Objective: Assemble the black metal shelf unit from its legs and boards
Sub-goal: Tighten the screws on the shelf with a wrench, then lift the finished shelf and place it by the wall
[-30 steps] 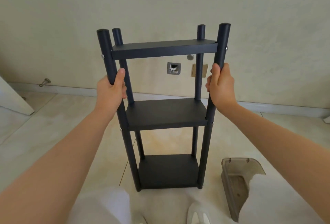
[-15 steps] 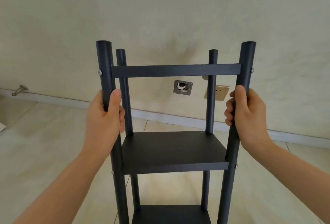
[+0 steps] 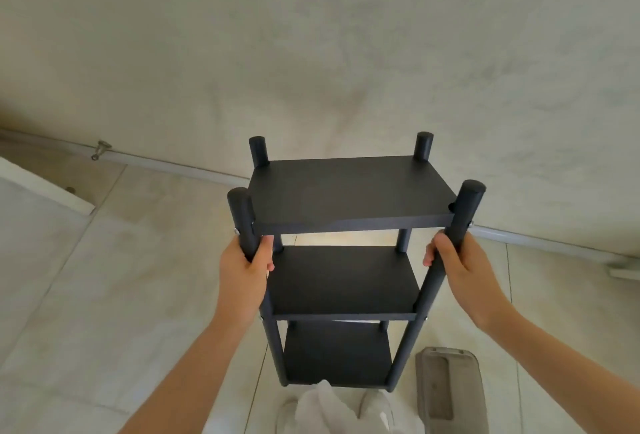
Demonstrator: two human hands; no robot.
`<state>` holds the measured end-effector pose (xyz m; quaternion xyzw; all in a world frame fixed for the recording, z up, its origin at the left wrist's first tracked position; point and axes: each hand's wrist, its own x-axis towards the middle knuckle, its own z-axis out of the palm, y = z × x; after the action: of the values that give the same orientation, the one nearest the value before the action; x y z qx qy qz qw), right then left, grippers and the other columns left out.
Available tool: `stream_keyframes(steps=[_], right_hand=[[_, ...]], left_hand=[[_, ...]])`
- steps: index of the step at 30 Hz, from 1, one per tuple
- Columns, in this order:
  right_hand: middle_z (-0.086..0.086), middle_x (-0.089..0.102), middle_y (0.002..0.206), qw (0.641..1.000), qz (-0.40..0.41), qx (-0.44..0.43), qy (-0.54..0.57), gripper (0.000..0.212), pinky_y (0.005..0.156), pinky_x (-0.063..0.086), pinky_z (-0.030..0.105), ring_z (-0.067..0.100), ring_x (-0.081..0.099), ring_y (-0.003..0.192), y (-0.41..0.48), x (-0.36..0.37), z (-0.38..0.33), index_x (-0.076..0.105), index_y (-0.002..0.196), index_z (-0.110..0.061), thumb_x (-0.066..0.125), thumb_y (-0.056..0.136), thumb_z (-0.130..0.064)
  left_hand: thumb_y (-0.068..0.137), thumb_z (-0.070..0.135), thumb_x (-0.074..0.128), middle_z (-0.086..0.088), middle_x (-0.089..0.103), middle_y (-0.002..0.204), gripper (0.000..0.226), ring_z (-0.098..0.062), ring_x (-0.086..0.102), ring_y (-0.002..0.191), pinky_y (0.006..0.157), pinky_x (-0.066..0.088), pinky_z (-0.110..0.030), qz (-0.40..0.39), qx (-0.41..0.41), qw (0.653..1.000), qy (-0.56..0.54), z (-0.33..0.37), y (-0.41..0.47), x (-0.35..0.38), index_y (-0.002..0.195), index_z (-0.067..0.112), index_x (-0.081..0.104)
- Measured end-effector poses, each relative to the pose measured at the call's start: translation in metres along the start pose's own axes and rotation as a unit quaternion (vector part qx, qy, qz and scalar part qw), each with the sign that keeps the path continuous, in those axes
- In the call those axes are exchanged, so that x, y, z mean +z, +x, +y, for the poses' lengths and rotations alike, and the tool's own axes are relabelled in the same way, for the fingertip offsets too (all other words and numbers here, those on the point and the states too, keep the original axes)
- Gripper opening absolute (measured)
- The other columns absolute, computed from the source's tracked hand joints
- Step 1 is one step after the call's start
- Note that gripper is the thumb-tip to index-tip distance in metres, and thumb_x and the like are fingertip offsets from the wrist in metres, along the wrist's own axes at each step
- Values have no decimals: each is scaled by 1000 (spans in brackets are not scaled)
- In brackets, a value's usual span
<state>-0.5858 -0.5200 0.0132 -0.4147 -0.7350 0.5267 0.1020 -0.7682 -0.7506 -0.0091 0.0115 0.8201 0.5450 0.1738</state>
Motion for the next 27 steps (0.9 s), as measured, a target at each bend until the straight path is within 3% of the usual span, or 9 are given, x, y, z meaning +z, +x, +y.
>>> stream_keyframes(steps=[3, 8, 13, 15, 17, 19, 23, 27], right_hand=[[6, 60, 77, 1000, -14, 12, -4, 32, 64, 44, 5, 3, 54, 65, -31, -17, -55, 57, 88, -2, 41, 104, -25], [4, 62, 82, 999, -33, 28, -17, 26, 65, 44, 3, 1, 57, 71, -87, -47, -151, 60, 92, -6, 45, 103, -24], [11, 66, 91, 998, -53, 31, -34, 23, 65, 47, 9, 18, 62, 84, -138, -63, -232, 61, 99, -3, 51, 101, -23], [18, 66, 95, 997, -66, 29, -32, 21, 65, 47, 7, 30, 62, 88, -156, -60, -255, 60, 103, 0, 53, 100, -20], [20, 65, 95, 996, -78, 16, -32, 16, 66, 46, 4, 31, 61, 88, -170, -54, -276, 60, 105, -2, 55, 99, -16], [21, 66, 97, 995, -95, 12, -26, 14, 66, 46, 4, 33, 61, 89, -181, -45, -295, 60, 107, -4, 58, 98, -14], [12, 68, 97, 992, -122, 23, -11, 8, 74, 47, 15, 28, 63, 92, -191, -27, -323, 63, 102, -17, 62, 95, -13], [19, 66, 101, 988, -144, 46, -8, 16, 94, 51, 48, 39, 60, 99, -188, -1, -347, 65, 98, -14, 62, 89, -1]], left_hand=[[99, 20, 60, -4, 55, 61, 27, -2, 53, 47, 46, 41, -11, 18, -23, 1000, 2, 51, -28, -35, 76, 7, 56], [99, 22, 61, -3, 57, 63, 25, -11, 56, 55, 52, 45, -15, 51, -50, 997, 6, 132, -81, -98, 76, 13, 56], [98, 16, 62, -4, 58, 65, 22, -13, 56, 61, 56, 42, -15, 75, -79, 994, 21, 192, -129, -166, 81, 2, 60], [97, 9, 61, -17, 59, 71, 19, -15, 53, 60, 54, 42, -15, 83, -92, 992, 27, 205, -145, -195, 88, -8, 60], [95, 4, 61, -26, 59, 77, 17, -18, 51, 60, 55, 42, -21, 89, -105, 990, 20, 212, -158, -222, 94, -13, 60], [95, 5, 61, -19, 58, 74, 15, -17, 51, 59, 54, 41, -21, 90, -118, 989, 19, 216, -169, -245, 96, -10, 62], [93, 8, 66, -11, 55, 70, 9, -19, 48, 59, 53, 40, -23, 112, -136, 984, -6, 216, -186, -282, 94, 0, 63], [91, 5, 66, -4, 64, 81, 14, -19, 59, 81, 70, 43, -26, 121, -142, 977, -100, 213, -192, -313, 89, 18, 62]])
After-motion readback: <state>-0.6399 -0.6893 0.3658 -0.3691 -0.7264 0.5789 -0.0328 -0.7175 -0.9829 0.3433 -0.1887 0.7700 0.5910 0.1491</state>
